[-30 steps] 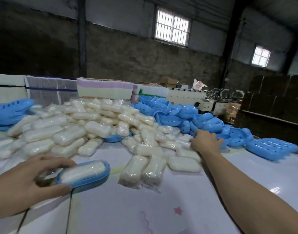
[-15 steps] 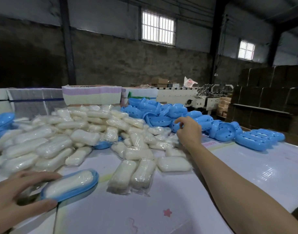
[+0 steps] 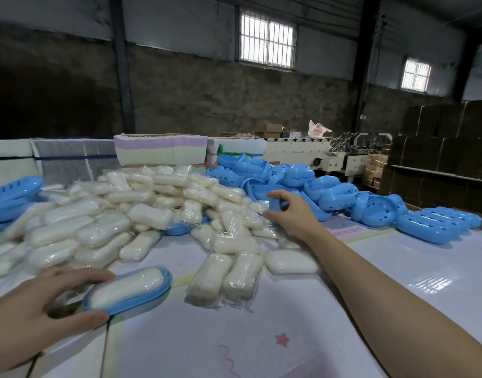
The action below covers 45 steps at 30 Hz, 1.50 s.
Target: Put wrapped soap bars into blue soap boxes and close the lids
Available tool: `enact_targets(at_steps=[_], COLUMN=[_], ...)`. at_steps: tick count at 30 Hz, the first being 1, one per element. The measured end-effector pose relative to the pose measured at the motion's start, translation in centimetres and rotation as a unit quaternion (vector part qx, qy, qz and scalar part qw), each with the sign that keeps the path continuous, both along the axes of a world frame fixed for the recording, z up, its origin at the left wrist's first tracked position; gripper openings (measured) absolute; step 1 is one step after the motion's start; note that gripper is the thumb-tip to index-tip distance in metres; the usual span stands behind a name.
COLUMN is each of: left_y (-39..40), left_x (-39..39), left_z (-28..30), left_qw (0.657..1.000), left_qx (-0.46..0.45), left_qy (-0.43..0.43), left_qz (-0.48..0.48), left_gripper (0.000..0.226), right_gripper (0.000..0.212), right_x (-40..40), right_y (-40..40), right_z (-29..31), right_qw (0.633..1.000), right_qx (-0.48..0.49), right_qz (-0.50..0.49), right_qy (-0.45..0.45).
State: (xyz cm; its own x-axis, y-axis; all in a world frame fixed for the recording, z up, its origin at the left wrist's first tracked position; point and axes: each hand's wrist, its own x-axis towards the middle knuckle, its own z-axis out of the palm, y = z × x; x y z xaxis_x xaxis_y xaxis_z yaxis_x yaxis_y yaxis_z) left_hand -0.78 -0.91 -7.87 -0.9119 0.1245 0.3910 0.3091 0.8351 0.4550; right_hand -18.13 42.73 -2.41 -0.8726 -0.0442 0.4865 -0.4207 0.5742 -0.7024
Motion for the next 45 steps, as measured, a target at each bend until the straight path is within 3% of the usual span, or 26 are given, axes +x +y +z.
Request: enact_targets(at_steps=[2,6,10,16,25,32,34,36,38,41,45], left_y=[0.1,-0.6,-0.8,-1.3,-2.2,-2.9,-2.6,-1.9,-1.0,0.2,1.3], left_x=[-0.5,-0.9,-1.0,-1.3,-2.1,-2.4,-2.2,-1.7,-1.0,0.0,0.7], left_z=[0.1,-0.4,-0.4,-0.8,-2.1,-2.7,-2.5,-1.9,-1.1,0.6,1.7], left_qw=[1.000,1.000,0.999,0.999,0.999,0.998,0.999,0.999,0.999,0.999,1.000], left_qx=[0.002,0.003,-0.007,-0.021,-0.020,-0.029,-0.026,-0.026,-0.024,-0.012,-0.006], left_qy=[-0.009,-0.024,-0.023,-0.025,-0.033,-0.034,-0.032,-0.025,-0.018,-0.010,-0.009], left_qz=[0.011,0.017,0.030,0.030,0.034,0.035,0.032,0.030,0.029,0.031,0.024], left_gripper=[0.068,0.071,0.071,0.071,0.077,0.075,0.074,0.071,0.069,0.072,0.081], right_gripper=[0.050,0.048,0.066,0.063,0.049,0.018,0.015,0.013,0.025,0.052,0.044], right_x=[-0.2,-0.5,-1.0,-1.6,-2.0,-1.5,-1.4,-1.6,-1.6,-1.2,-0.3], right_y=[-0.2,0.0,1.4,5.0,3.8,2.2,1.7,1.5,1.6,1.9,0.7], right_z=[-0.3,-0.2,0.0,-0.8,-0.7,0.0,0.5,0.3,-0.3,-0.3,1.0], right_qw=[0.997,0.993,0.950,0.921,0.927,0.967,0.970,0.976,0.980,0.978,0.971], right_qx=[0.071,0.052,0.157,0.156,0.167,0.030,-0.035,-0.025,0.018,-0.021,-0.095], right_qz=[-0.040,-0.104,-0.268,-0.352,-0.334,-0.223,-0.212,-0.204,-0.195,-0.206,-0.217], right_qy=[0.008,0.037,-0.029,-0.066,0.042,0.119,0.109,0.072,0.022,-0.017,0.017])
